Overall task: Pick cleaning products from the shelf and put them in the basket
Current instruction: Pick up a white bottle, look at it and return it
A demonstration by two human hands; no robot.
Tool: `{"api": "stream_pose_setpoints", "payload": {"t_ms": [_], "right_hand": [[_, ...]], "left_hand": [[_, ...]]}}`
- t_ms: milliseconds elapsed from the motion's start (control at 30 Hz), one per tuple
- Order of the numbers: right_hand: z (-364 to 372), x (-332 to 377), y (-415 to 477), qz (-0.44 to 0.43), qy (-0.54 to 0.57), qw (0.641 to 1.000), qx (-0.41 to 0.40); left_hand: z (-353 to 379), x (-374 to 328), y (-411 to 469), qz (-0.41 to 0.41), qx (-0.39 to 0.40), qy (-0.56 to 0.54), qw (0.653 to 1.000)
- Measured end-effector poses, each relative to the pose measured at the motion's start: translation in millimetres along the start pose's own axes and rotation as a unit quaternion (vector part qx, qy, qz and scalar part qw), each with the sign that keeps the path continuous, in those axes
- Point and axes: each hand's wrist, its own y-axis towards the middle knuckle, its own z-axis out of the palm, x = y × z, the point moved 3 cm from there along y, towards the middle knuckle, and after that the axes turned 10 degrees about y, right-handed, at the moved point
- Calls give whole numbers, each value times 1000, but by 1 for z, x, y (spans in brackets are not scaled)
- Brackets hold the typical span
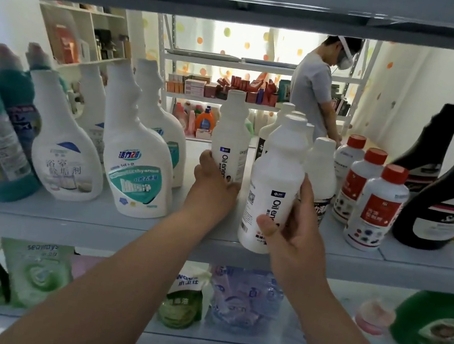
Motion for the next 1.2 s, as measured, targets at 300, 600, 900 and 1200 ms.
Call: {"api": "stream_pose_setpoints", "payload": {"t_ms": [300, 600, 900, 1200], "right_hand": [[5, 1, -7, -19, -22, 999, -19], [38, -3, 14, 5, -111, 994, 23], [67, -24, 77, 56, -203, 978, 2], [80, -49, 106, 164, -273, 947, 32]], "left_hand": [[-54, 30, -124, 91, -35, -162, 982], [-68, 65, -163, 53, 28, -230, 971], [-59, 88, -183, 7, 33, -225, 974], [-61, 87, -198, -2, 43, -254, 966]]}}
